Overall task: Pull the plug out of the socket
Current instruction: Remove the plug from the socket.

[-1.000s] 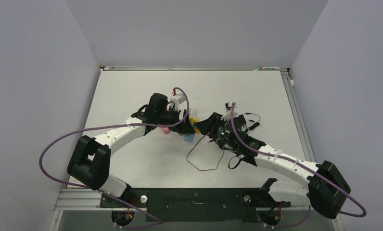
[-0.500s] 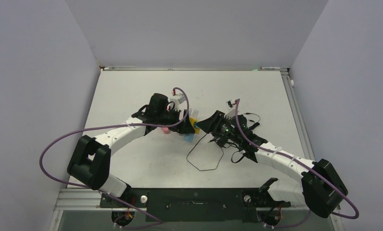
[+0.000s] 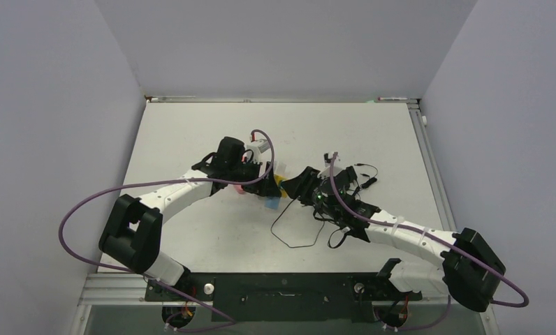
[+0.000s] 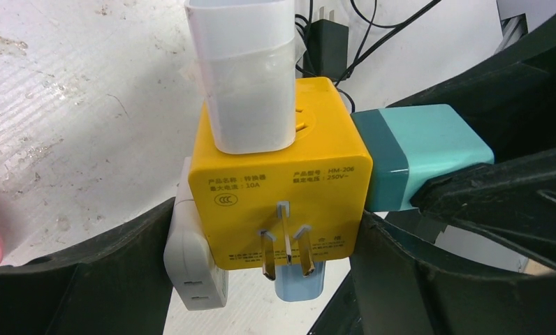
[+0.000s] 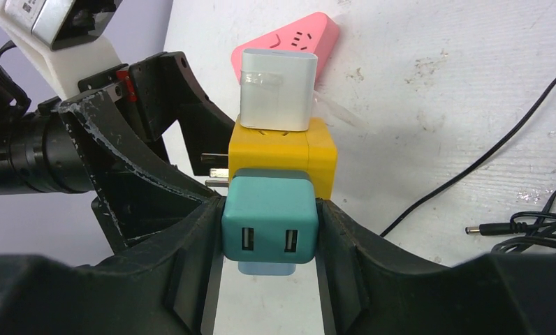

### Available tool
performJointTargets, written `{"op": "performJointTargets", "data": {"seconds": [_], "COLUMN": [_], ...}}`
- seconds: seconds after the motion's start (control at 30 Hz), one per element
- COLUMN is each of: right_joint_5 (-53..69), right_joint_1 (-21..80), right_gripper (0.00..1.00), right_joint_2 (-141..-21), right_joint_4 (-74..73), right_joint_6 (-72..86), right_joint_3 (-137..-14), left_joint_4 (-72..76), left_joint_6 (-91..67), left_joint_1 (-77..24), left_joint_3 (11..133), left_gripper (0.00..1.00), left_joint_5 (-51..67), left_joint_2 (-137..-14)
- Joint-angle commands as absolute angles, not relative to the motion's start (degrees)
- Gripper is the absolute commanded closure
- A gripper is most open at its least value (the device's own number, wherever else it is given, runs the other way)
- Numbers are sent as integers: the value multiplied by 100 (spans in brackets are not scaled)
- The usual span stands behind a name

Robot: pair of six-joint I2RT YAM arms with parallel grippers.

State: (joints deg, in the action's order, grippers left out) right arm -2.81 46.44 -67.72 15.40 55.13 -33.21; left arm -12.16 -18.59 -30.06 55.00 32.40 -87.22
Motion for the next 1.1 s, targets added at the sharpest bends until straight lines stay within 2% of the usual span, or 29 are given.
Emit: {"op": "performJointTargets", "data": {"seconds": [0.0, 0.33, 0.53, 0.8, 1.07], "right_joint_5": [-1526, -2998, -3417, -3389, -2359], "right_joint_1": [5119, 6056, 6405, 6366, 5511], "right_gripper": [95, 95, 95, 95, 95], "right_joint_2": [-6594, -6587, -6719, -6655, -6173], "right_joint_4": [1373, 1003, 774, 753, 1295], "right_joint_6": [5600, 6007, 6073, 6067, 5925], "right_joint_3": [-3692, -3803, -4001, -4038, -3510], "left_joint_4": [-1033, -959, -935, -921, -910], "left_joint_6": [-1859, -1953, -1978, -1984, -1981], "left_joint_1": [-2886, -2778, -2751, -2742, -2741], "left_joint_3": [5724, 5695, 5687, 5680, 5678], "left_gripper": [100, 100, 100, 100, 100], "left_joint_5": [3388, 3452, 3488, 3507, 3524], "left_joint_2": [-8673, -8677, -8684, -8675, -8675]}}
